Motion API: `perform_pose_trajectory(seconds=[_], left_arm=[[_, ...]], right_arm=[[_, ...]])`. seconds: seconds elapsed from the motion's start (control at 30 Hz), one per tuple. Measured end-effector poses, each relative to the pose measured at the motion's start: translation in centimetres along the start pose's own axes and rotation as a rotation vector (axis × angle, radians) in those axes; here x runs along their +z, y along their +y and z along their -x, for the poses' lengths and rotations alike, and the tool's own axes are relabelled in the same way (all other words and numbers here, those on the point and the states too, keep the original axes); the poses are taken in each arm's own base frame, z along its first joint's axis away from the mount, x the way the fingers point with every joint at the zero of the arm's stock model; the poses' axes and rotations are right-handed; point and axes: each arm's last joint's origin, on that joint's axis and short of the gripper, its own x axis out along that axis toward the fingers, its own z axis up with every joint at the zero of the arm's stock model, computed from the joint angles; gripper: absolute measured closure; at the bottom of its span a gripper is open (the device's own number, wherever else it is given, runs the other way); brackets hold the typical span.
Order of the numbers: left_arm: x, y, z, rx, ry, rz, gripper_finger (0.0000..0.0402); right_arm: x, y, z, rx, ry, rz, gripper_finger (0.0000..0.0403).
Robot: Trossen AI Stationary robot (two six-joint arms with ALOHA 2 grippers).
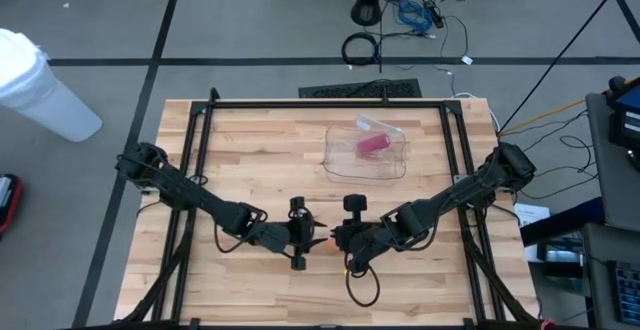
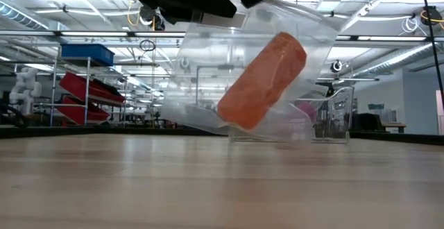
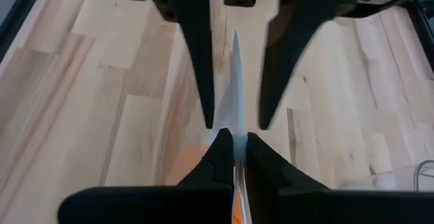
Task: Roll bandage
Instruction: Close the transparent zip bag
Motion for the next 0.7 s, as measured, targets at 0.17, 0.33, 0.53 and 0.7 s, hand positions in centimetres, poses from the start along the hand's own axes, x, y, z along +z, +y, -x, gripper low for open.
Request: perform_pose_trajectory(seconds=[0.17,0.33,0.53,0.7], left_arm=[[0.1,0.0,0.0,-0.001,-0.012,-0.018,0.0369],[0.2,-0.4,0.2,-0.01,-0.021,-0.039,0.0397],[0.2,-0.9,0.4,-0.015,-0.031,-0.045,0.04],[0.1,-1.2,0.6,-0.011,-0.028,-0.051,0.04]], right_arm=[[-0.2,-0.1,0.0,0.0,0.025,0.008,0.0401],[-0.6,-0.1,0.0,-0.004,0.066,-0.01,0.0401],[-1.0,-0.2,0.2,0.005,0.111,-0.012,0.0401],[-1.1,0.0,0.2,0.071,0.138,-0.046,0.0401]])
